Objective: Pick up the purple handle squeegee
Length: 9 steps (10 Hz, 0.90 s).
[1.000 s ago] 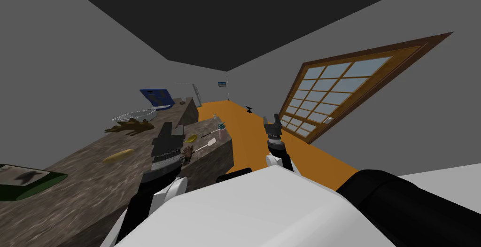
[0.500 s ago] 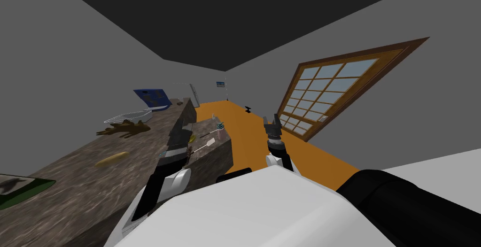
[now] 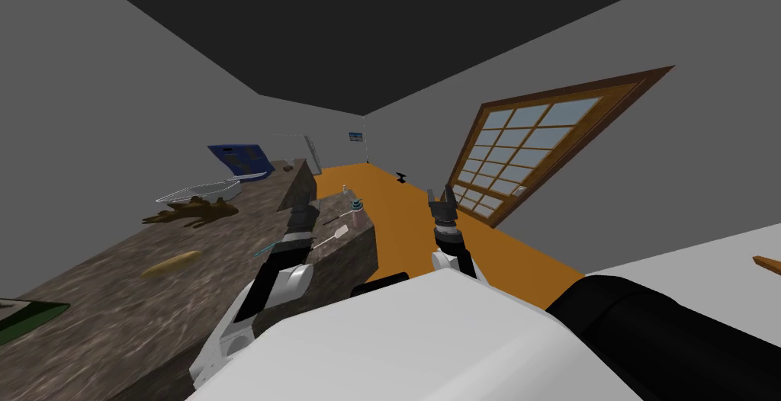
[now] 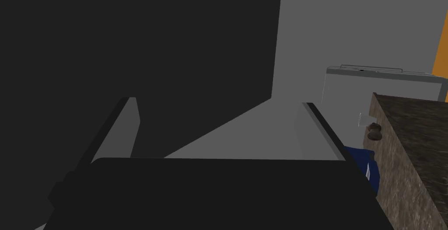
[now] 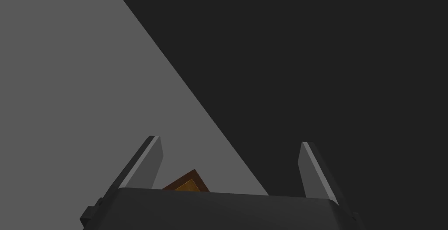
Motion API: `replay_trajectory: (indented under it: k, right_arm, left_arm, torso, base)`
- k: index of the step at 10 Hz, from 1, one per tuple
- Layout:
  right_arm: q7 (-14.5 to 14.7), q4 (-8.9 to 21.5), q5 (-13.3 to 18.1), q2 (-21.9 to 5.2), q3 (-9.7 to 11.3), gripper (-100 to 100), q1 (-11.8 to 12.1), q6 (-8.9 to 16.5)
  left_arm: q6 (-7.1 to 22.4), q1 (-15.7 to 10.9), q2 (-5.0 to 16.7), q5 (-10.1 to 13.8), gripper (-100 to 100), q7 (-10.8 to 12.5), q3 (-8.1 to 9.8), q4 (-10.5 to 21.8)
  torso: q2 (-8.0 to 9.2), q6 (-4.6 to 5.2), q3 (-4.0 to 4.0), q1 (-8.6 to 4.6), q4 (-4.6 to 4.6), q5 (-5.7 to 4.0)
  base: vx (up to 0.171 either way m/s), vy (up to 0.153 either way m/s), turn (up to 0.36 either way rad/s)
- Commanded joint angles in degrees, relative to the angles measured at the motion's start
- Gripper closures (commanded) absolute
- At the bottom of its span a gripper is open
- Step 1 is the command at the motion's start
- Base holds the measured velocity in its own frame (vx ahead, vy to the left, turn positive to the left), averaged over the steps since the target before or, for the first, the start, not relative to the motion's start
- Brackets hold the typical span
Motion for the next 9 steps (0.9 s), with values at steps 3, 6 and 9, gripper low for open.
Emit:
replay_trajectory:
  k: [3,6,9]
  right_arm:
    - [0.0,0.0,0.0,0.0,0.0,0,0.0,0.0]
    - [0.0,0.0,0.0,0.0,0.0,0,0.0,0.0]
    - [0.0,0.0,0.0,0.0,0.0,0,0.0,0.0]
  left_arm:
    - [5.93,-5.41,2.66,1.65,-100,-0.89,0.51,4.58]
    - [10.72,-9.76,5.06,3.29,-100,-2.17,0.69,8.27]
    - [15.81,-12.82,6.29,4.2,-100,-2.92,0.75,11.27]
  torso:
    - [0.01,0.0,0.0,-0.01,0.0,0.0]
    - [0.0,0.02,0.0,-0.02,0.0,0.0]
    - [0.0,0.02,0.0,-0.04,0.0,-0.01]
  base:
    - [-0.007,0.003,-0.036]
    - [-0.009,0.0,-0.056]
    - [-0.008,-0.003,-0.041]
